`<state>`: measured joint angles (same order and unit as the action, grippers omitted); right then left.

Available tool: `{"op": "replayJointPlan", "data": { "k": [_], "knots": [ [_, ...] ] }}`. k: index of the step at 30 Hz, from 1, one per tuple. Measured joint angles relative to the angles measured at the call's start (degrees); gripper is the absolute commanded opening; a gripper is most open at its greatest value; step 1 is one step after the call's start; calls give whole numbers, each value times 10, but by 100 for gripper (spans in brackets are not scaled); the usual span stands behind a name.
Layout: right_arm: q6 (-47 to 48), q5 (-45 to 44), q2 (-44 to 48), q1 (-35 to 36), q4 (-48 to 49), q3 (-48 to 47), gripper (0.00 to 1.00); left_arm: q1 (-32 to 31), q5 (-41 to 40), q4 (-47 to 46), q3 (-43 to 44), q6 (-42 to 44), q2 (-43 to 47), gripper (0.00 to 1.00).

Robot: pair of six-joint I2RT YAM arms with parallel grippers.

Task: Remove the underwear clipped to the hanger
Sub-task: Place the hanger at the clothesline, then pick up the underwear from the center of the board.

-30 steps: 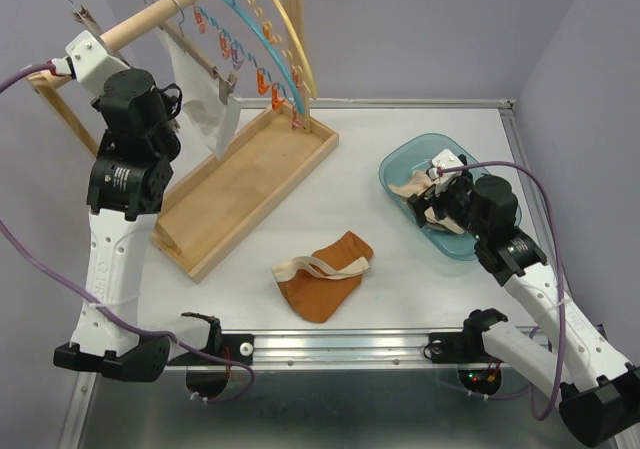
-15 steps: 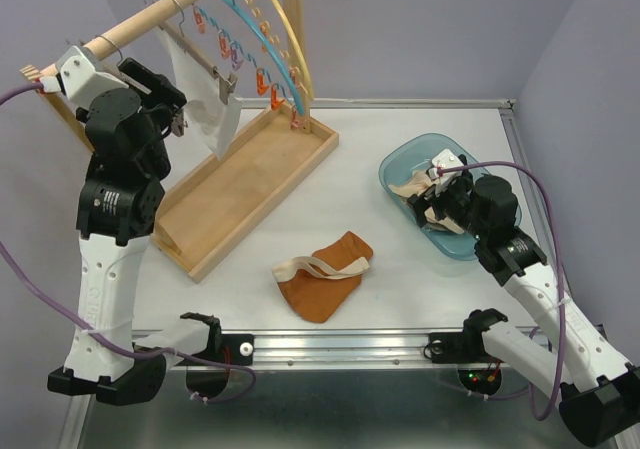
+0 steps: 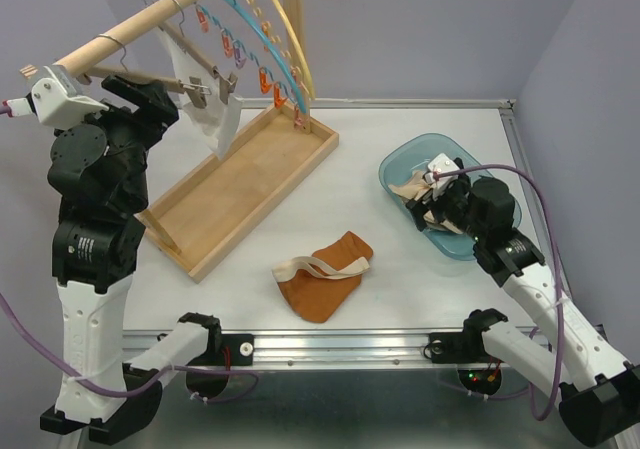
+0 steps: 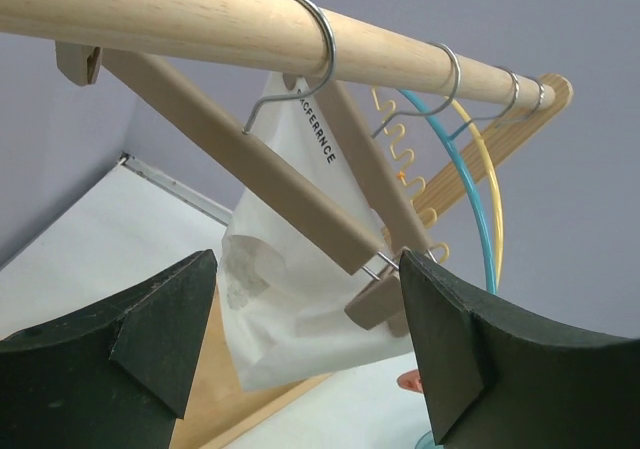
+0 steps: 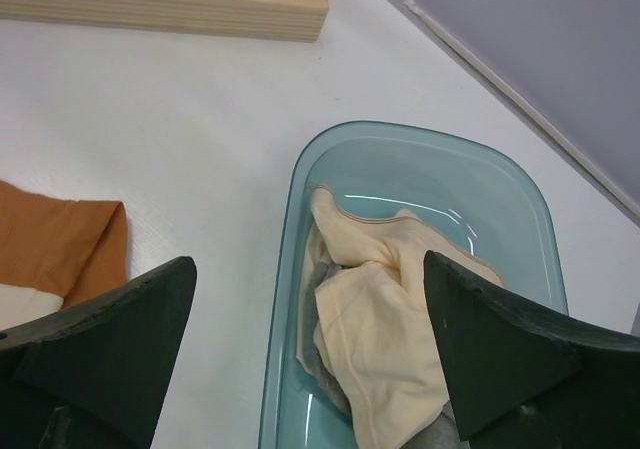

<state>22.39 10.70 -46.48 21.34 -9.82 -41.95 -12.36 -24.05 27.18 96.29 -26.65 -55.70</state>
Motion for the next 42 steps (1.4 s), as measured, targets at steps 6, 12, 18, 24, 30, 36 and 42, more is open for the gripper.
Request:
{"op": "replayJointPlan", "data": {
  "k": [6,12,18,24,30,36,42],
  "knots": [
    [72,99,12,0,-24,15,100,0,65,-23,-38,25,52,85],
    [232,315,-14,2,-134,16,100,0,160,-76,-139,66,153,85],
    [336,395,-98,52,-208,16,100,0,257,-119,-240,102,262,85],
    [379,343,-218,176,-229,5,100,0,342,-139,-336,131,329,85],
    [380,265,-298,272,-229,-27,100,0,396,-172,-438,148,418,85],
    [370,217,-324,285,-215,-63,100,0,440,-198,-519,156,468,85],
    [346,175,-381,311,-179,-71,86,0,450,-196,-565,169,484,86]
  ]
}}
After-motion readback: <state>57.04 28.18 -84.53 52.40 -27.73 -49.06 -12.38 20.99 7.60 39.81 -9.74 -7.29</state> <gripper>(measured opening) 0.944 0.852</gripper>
